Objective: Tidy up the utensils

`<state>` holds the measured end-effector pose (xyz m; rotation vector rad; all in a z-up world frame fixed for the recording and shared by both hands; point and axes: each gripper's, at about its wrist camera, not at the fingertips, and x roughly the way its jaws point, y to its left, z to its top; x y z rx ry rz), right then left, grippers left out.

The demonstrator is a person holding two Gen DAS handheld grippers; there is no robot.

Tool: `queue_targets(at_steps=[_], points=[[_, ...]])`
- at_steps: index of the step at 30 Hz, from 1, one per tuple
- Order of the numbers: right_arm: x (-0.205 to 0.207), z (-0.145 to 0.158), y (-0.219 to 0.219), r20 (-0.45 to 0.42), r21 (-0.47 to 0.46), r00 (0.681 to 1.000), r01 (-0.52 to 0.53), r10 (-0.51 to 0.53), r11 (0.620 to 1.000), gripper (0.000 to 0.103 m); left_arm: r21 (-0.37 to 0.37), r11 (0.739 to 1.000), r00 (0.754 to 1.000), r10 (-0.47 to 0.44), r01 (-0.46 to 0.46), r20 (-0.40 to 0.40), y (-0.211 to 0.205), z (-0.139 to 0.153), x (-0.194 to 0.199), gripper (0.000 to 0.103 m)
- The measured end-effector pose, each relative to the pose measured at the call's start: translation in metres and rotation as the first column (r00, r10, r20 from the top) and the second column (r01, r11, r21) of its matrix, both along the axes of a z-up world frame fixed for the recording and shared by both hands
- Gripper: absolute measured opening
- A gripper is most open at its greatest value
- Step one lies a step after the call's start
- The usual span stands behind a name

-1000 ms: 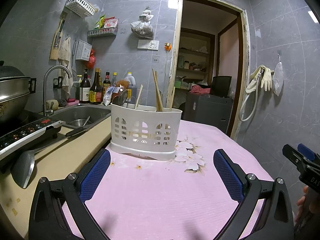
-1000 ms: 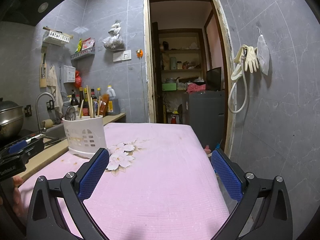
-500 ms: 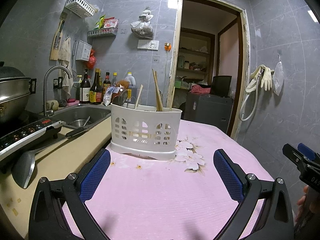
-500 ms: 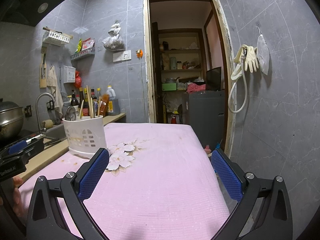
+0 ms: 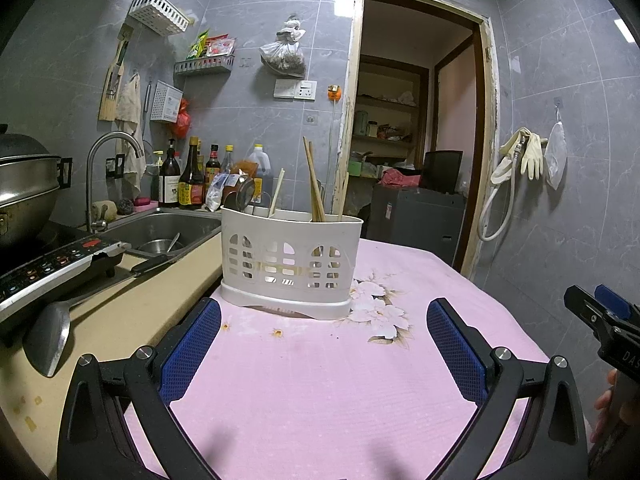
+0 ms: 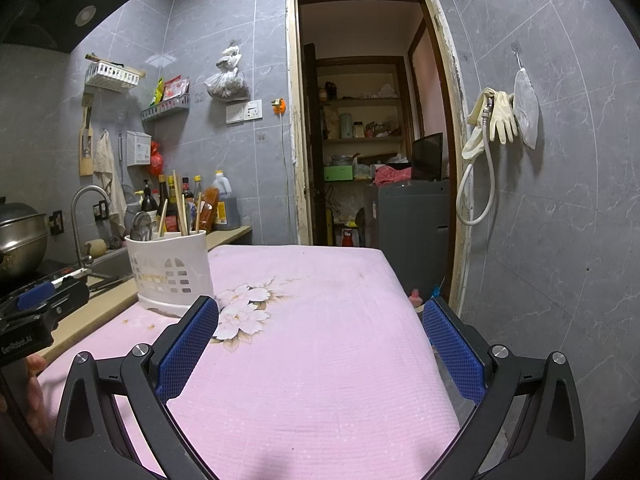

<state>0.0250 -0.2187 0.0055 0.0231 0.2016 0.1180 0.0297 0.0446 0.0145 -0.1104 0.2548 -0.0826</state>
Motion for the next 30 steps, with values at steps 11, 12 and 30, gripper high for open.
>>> queue_targets(at_steps=[11, 12, 30], points=[[0.0002, 0.0003, -0.0003, 0.0, 0.002, 1.0, -0.001, 0.001, 1.0, 0.103, 0.003, 1.0, 1.0, 0.001, -0.001, 0.0, -0.0009, -0.0001, 0.0, 0.101], [0.0001, 0.0003, -0.0004, 0.0, 0.002, 1.0, -0.001, 0.001, 1.0, 0.103, 0.003, 1.0, 1.0, 0.001, -0.001, 0.0, -0.0009, -0.0001, -0.0001, 0.101], [0.0, -0.0002, -0.0008, -0.004, 0.003, 1.0, -0.001, 0.001, 1.0, 0.103, -0.01, 1.0, 1.0, -0.002, 0.002, -0.009, 0.0026, -0.0009, 0.0006, 0.101]])
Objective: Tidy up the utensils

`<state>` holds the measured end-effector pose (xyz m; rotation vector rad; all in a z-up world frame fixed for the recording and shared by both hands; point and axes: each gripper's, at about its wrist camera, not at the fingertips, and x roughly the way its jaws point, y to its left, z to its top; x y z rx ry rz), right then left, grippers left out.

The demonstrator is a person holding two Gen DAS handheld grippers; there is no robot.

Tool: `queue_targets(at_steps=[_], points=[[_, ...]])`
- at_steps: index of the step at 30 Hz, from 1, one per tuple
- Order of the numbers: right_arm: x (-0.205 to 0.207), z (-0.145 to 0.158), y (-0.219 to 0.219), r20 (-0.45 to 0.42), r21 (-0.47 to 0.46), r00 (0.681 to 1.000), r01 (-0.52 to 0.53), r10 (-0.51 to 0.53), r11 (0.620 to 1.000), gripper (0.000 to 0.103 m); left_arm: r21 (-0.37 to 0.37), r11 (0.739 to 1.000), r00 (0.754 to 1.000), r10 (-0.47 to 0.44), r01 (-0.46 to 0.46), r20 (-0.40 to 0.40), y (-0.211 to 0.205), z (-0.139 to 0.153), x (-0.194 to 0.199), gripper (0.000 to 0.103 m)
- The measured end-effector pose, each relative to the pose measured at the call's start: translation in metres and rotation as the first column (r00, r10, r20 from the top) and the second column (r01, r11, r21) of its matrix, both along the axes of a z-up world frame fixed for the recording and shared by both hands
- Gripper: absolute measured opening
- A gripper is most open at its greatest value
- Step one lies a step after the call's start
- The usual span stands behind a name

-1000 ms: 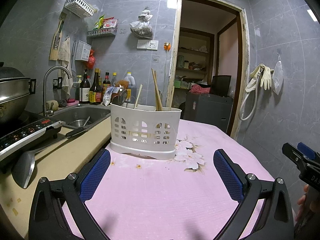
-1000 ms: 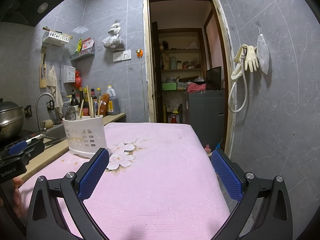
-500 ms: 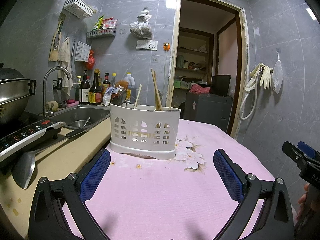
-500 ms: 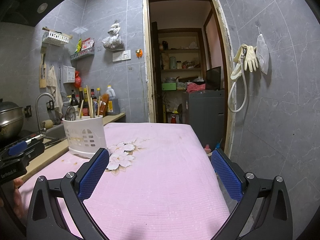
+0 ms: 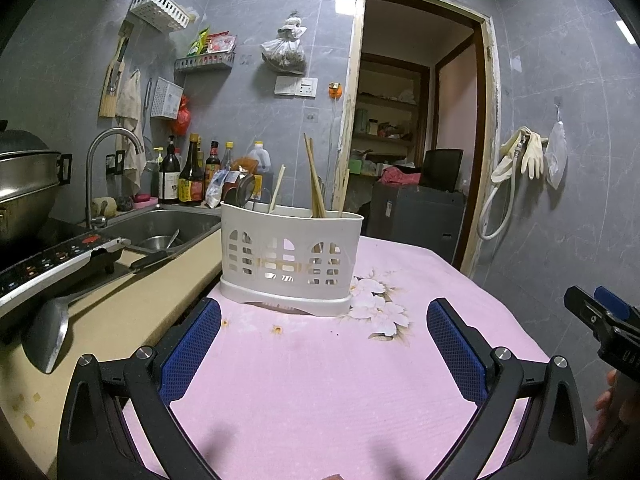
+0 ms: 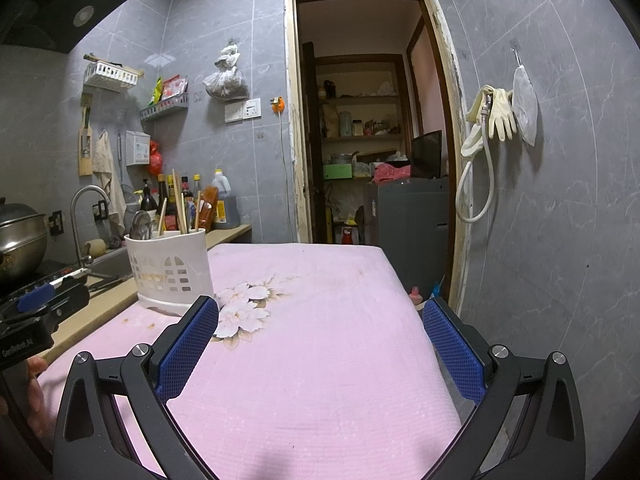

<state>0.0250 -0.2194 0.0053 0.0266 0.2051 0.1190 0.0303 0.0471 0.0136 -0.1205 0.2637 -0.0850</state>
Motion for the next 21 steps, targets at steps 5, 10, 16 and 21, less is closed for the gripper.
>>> queue_targets(at_steps=[5, 10, 16, 21], points=[[-0.0003, 0.0002, 0.0, 0.0, 0.0, 1.0, 0.0, 0.0, 1.0, 0.103, 0.009, 1.0, 1.0, 0.009, -0.009, 0.006, -0.0008, -0.0008, -0.0006, 0.101], [-0.0002, 0.0003, 0.0005, -0.001, 0.0, 1.0, 0.0, 0.0, 1.0, 0.103, 0.013, 1.0, 1.0, -0.006, 0.006, -0.002, -0.0006, -0.0023, -0.001, 0.101], [-0.0019, -0.0017, 0.0007, -0.004, -0.003, 1.0, -0.001, 0.001, 1.0, 0.103, 0.015, 1.0, 1.0, -0.01, 0.01, -0.001, -0.003, -0.0022, -0.0012, 0.101], [-0.0014, -0.0018, 0.0012, -0.005, -0.003, 1.0, 0.0, 0.0, 1.0, 0.103, 0.024, 1.0, 1.0, -0.017, 0.017, 0.001, -0.002, -0.0017, 0.0008, 0.101]])
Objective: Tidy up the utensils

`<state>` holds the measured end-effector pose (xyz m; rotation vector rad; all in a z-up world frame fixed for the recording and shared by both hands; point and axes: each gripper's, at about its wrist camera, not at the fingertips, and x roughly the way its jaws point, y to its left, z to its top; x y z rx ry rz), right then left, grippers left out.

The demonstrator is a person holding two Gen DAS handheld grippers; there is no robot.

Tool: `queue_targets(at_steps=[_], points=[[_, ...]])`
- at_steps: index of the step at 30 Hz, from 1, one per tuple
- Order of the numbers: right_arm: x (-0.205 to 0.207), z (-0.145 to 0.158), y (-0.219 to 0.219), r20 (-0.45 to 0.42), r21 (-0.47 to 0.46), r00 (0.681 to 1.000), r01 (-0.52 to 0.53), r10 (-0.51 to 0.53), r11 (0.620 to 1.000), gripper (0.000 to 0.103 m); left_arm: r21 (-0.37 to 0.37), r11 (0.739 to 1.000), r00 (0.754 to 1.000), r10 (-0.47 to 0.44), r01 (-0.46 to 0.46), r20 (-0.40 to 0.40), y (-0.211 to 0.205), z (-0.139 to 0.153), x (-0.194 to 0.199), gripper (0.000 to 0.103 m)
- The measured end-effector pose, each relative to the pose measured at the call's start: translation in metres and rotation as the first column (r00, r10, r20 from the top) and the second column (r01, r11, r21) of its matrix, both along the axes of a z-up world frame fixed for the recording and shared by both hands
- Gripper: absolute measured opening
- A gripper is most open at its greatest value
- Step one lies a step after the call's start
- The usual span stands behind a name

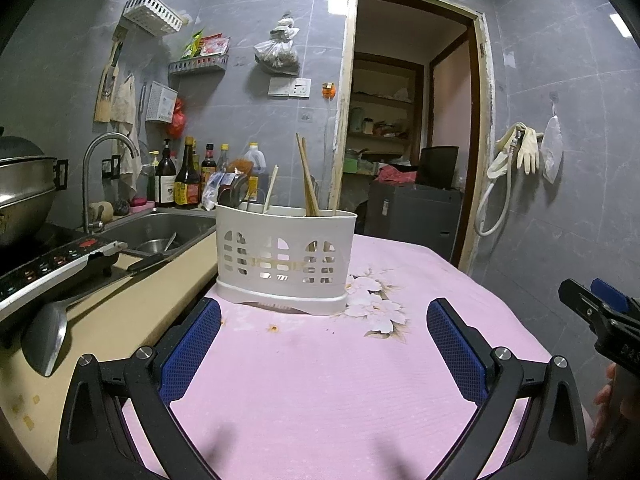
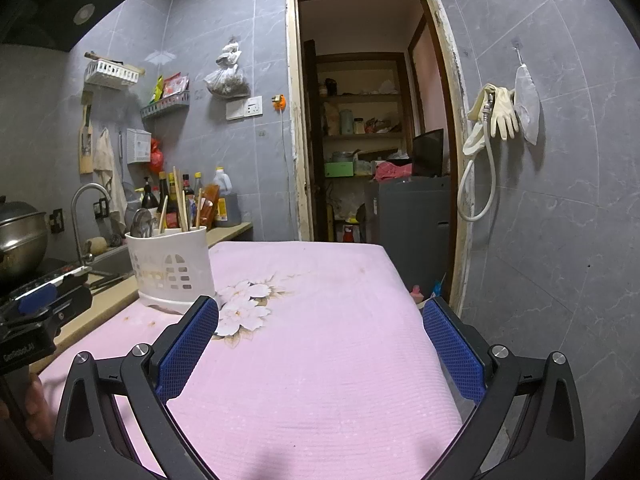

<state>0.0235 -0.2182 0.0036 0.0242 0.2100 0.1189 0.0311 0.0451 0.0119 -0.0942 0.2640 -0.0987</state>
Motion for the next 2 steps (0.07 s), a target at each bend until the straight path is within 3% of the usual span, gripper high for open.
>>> queue_targets(at_steps=[2], points=[[-0.0001, 0.0, 0.0, -0.001, 0.001, 1.0, 0.0, 0.0, 1.0, 0.103, -0.001, 1.0, 1.0, 0.0, 0.0, -0.002, -0.0005, -0.0001, 0.0001, 0.101]])
